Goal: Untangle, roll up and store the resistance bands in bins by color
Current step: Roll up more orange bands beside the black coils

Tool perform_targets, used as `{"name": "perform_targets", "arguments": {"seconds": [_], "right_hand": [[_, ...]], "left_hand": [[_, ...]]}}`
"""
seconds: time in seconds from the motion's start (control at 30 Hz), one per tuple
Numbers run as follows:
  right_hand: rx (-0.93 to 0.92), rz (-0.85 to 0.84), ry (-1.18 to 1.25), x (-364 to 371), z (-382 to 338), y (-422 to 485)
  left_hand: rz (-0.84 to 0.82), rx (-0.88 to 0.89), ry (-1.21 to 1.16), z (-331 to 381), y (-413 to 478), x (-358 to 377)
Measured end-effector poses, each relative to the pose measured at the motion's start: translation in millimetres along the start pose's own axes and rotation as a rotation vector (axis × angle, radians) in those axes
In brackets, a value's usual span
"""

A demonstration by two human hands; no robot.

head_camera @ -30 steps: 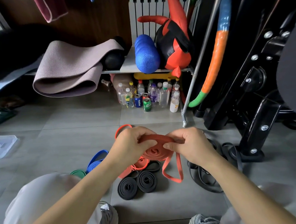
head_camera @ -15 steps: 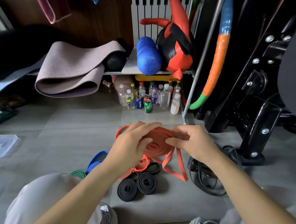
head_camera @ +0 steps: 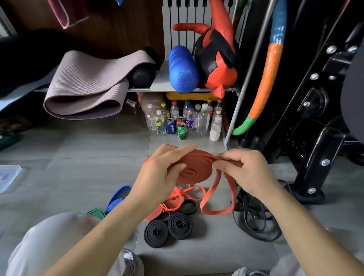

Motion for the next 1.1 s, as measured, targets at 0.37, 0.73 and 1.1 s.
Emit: {"name": "perform_targets", "arguments": {"seconds": [0.37,0.73,1.1], "right_hand": [[0.02,0.006,0.032,-4,2,-1],[0.102,-0.131,0.123,13,13,-3],[0.105,-0.101,0.063,22,18,-3]], "left_hand": [[-0.089,0.011,0.004,0,0,-1],[0.027,-0.058,-0.161,1,2,-3],[-0.001,-0.006,0.14,-6,1,6]]}}
Point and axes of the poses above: each hand's wrist, its own y-axis towards the middle knuckle, its own x-axis out of the palm, z = x × y, the point moved 3 cm from there along y, towards the middle knuckle, and after that the axes turned 9 degrees about -x, right-handed, at the moved point
